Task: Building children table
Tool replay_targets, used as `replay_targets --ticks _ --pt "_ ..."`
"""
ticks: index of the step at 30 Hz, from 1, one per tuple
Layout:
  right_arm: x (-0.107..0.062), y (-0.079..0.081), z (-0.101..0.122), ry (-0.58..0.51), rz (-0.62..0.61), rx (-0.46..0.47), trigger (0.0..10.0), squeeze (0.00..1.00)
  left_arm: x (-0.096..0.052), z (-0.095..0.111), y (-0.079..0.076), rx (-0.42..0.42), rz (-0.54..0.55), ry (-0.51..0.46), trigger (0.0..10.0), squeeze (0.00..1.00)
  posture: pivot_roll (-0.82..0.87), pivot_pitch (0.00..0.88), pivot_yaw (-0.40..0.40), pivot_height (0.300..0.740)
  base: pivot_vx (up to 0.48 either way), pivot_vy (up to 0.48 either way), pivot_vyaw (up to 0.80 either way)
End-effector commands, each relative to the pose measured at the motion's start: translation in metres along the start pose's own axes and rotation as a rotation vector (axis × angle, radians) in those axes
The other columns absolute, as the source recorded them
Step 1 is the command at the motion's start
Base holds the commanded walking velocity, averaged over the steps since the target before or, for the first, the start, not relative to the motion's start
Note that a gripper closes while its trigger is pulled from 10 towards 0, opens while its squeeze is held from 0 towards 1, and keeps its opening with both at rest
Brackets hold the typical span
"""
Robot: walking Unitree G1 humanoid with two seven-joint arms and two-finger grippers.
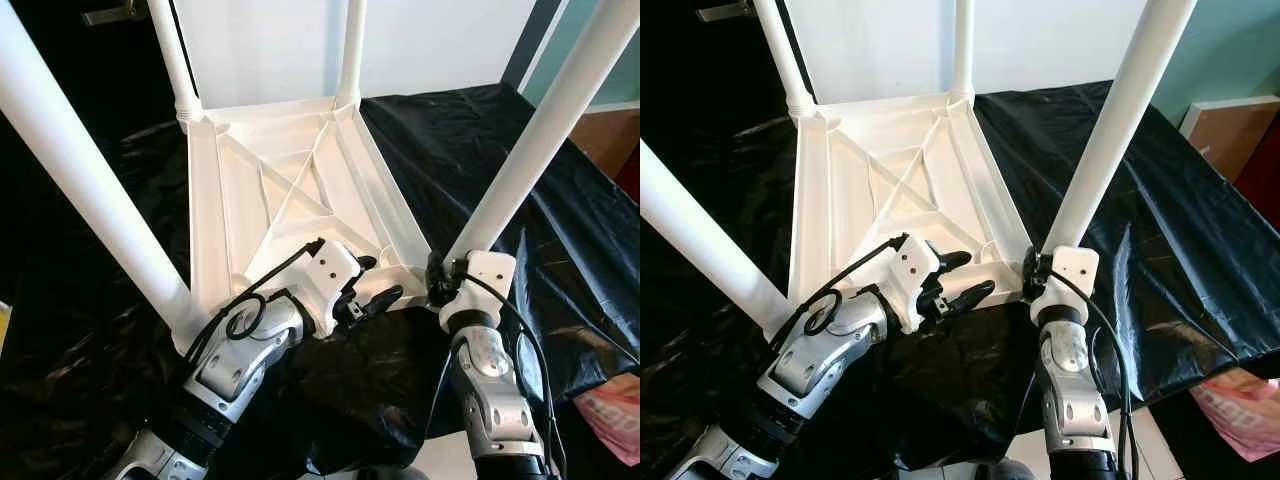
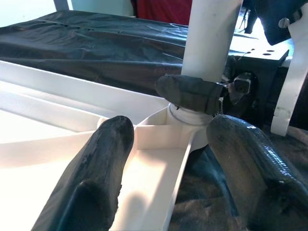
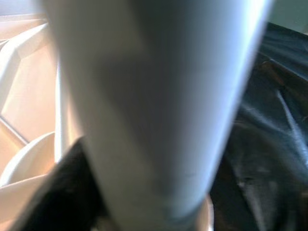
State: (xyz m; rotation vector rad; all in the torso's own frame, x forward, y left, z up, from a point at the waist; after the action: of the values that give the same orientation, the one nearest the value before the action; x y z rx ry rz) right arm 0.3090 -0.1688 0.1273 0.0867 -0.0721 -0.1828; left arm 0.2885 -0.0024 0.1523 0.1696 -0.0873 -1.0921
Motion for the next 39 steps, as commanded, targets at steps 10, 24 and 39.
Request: replay_targets --ticks 10,24,39 --pt "-0.002 -0.006 0.008 -0.019 0.306 -0.016 10.0 0.0 0.001 -0.001 -0.02 0.015 -0.244 -0.003 10.0 0.0 -0.06 0.067 0.011 0.74 0.0 0.0 0.0" --pt "0.014 0.001 0.013 0.035 0.729 -0.158 10.0 0.0 0.0 -0.003 -0.026 0.006 -0.281 0.001 10.0 0.0 -0.04 0.072 -0.002 0.74 0.0 0.0 0.0" --pt "0.022 0.009 0.004 0.07 0.847 -0.23 0.0 0.0 -0.002 -0.005 -0.026 -0.003 -0.248 0.01 10.0 0.0 -0.02 0.103 -0.014 0.74 0.0 0.0 0.0"
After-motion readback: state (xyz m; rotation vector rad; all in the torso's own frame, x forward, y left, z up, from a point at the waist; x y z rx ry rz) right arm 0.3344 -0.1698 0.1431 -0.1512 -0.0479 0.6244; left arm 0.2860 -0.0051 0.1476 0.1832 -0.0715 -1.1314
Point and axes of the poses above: a point about 5 cm out from each wrist's last joint towards the gripper, its own x axis pointing out of the wrist towards the gripper, its own z axis along the axis of the wrist's last joint, y = z × x, the point moved 4 cm from there along x, pointing out of the wrist towards the gripper, and after that the axes turned 3 degrees about x, right-handed, at the moved point
